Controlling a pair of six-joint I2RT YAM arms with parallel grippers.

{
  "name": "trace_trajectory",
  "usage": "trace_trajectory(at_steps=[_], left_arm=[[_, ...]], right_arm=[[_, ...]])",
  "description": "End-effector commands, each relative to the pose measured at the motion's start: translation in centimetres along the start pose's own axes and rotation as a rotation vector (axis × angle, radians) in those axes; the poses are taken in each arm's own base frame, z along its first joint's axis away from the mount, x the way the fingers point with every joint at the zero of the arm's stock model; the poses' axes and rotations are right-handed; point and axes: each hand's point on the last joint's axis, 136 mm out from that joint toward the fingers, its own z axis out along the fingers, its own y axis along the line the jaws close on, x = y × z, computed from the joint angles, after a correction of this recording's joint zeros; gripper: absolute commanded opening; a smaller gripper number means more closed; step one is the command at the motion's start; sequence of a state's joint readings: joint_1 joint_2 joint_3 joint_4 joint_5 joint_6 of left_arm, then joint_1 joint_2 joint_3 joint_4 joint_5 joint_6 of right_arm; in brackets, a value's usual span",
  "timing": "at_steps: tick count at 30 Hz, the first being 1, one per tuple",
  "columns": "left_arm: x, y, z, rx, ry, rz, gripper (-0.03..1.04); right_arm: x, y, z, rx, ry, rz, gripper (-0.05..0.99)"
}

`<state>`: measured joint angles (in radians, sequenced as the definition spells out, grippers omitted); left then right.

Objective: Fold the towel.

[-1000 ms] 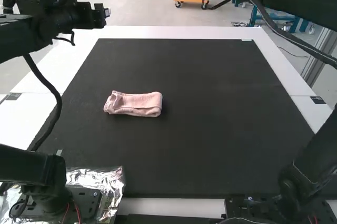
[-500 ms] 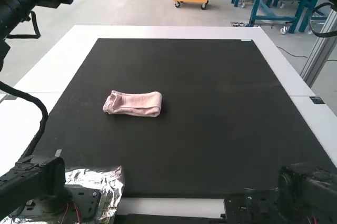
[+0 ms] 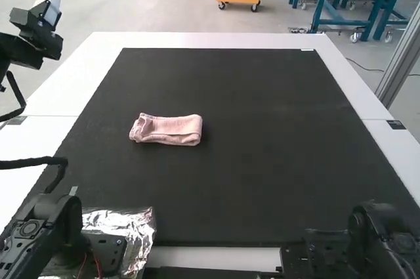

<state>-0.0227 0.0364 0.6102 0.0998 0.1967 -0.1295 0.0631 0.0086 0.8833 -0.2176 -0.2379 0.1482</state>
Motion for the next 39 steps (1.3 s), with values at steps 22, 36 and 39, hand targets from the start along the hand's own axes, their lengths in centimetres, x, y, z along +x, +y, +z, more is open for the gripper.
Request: trace_trajectory(at_steps=[22, 36, 39], left_arm=[[17.3, 6.0, -3.4, -0.326, 0.179, 0.219, 0.96], [28.7, 6.7, -8.5, -0.459, 0.585, -0.107, 0.96], [29.8, 6.6, -9.4, -0.479, 0.631, -0.15, 0.96]], right_arm=[[18.2, -12.0, 1.5, 0.425, 0.049, -0.126, 0.91], [31.7, -14.2, -2.8, 0.482, 0.484, -0.135, 0.91], [33.5, -14.2, -3.9, 0.484, 0.573, -0.134, 0.91]])
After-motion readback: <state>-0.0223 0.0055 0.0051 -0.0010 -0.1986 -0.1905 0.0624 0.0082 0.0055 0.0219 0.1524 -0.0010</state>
